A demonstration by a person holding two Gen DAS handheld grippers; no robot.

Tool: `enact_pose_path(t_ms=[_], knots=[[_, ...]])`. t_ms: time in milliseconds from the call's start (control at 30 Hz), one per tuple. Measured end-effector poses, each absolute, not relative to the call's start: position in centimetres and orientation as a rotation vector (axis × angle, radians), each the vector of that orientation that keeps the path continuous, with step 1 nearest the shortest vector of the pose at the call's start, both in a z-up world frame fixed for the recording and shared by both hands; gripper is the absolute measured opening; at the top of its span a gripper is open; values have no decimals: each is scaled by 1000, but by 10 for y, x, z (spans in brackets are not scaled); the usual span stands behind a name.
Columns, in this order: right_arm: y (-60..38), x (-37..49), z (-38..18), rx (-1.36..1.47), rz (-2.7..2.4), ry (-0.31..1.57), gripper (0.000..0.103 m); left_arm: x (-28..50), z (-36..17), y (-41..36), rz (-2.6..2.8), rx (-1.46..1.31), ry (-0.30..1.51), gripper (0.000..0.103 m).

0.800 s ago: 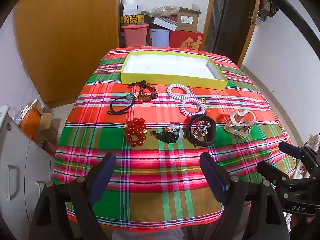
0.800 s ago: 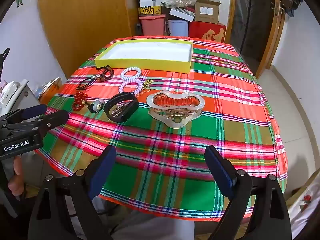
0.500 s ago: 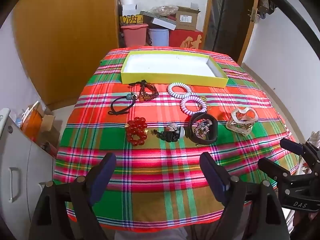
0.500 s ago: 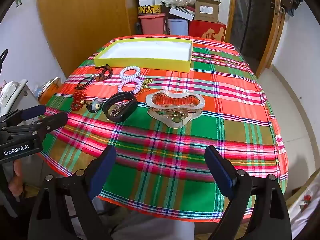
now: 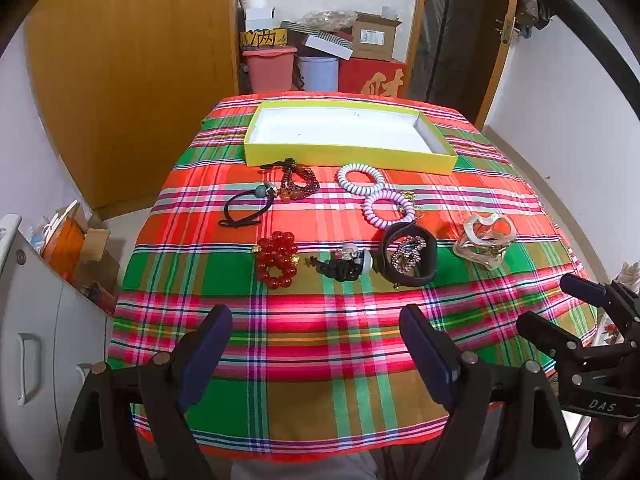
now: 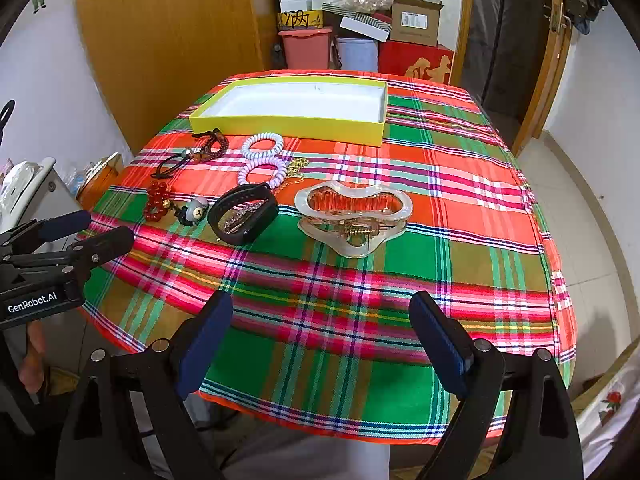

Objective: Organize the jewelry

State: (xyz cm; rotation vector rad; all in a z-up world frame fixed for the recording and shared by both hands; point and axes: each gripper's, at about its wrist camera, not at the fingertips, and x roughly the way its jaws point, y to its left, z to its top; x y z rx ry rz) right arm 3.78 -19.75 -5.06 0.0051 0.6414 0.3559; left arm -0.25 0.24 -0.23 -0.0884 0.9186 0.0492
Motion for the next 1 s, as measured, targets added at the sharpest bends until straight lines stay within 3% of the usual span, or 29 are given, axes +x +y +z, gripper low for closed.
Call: enact_pose_path(t_ms=[1000], knots=[[-198,38,-46,4,352,638,90,-2,-3,6,59,-90,919,85]])
